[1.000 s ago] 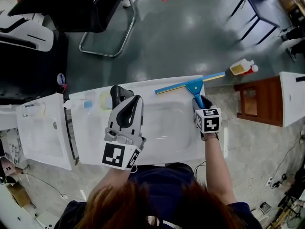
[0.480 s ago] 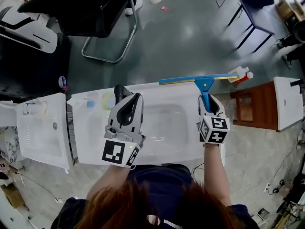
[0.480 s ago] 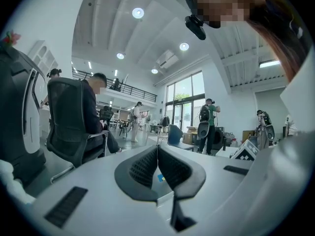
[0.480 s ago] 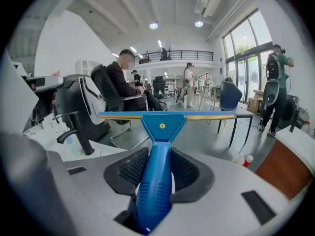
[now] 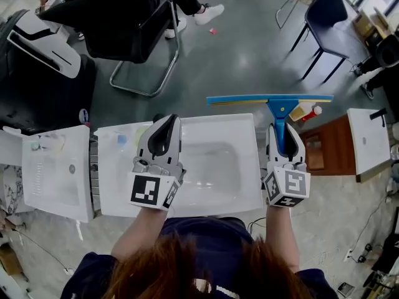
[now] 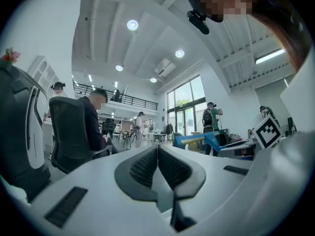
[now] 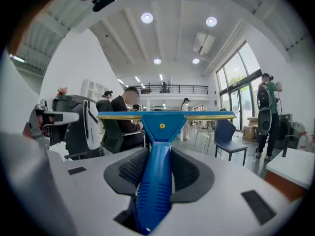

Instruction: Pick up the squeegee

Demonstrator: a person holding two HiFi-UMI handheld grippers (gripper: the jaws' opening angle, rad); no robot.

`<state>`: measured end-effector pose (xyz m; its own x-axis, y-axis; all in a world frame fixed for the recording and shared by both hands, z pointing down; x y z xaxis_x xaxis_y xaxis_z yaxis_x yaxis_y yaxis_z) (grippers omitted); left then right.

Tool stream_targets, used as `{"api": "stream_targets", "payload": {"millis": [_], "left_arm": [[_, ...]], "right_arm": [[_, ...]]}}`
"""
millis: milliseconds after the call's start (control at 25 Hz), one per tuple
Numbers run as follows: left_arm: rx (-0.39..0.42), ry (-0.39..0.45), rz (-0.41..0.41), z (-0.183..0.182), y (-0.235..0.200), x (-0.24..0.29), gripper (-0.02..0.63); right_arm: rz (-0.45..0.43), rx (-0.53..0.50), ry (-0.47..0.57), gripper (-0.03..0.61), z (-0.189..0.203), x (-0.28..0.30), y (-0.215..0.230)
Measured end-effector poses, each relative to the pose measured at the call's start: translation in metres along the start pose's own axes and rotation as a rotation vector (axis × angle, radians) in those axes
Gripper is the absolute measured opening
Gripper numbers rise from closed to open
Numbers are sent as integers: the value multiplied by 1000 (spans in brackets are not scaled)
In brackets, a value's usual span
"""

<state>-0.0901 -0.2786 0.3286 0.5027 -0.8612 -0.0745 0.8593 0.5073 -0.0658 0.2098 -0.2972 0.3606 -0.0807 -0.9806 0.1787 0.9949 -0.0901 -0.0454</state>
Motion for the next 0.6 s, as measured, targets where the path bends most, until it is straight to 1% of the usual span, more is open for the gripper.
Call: {"api": "stream_targets", "payload": {"millis": [160, 240, 360, 520, 600], "left_arm": [[18, 19, -6, -10, 6, -8, 21], [25, 24, -6, -13, 7, -10, 21], [29, 28, -4, -16, 9, -11, 21], [26, 30, 1, -20, 10, -11, 20], [28, 32, 3, -22, 10, -11, 21]], "right_arm": [[-5, 20, 117, 156, -23, -24, -5], [-7, 23, 158, 156, -31, -31, -7], [-9, 28, 182, 156, -39, -38, -10], [-2, 2, 208, 156, -46, -45, -13], [0, 6, 229, 156, -52, -49, -16]]}}
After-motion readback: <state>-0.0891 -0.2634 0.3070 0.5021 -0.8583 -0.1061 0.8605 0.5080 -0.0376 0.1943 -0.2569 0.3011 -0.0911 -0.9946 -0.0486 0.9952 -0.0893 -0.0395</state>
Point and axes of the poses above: the fingertips, and each gripper's own axes: x forward along the fingers, y to its right, z out of its underside, the point moved 9 cm from there along -x, backward along the fingers, and after that the axes turned 10 degrees about z, right-handed, at the moved point
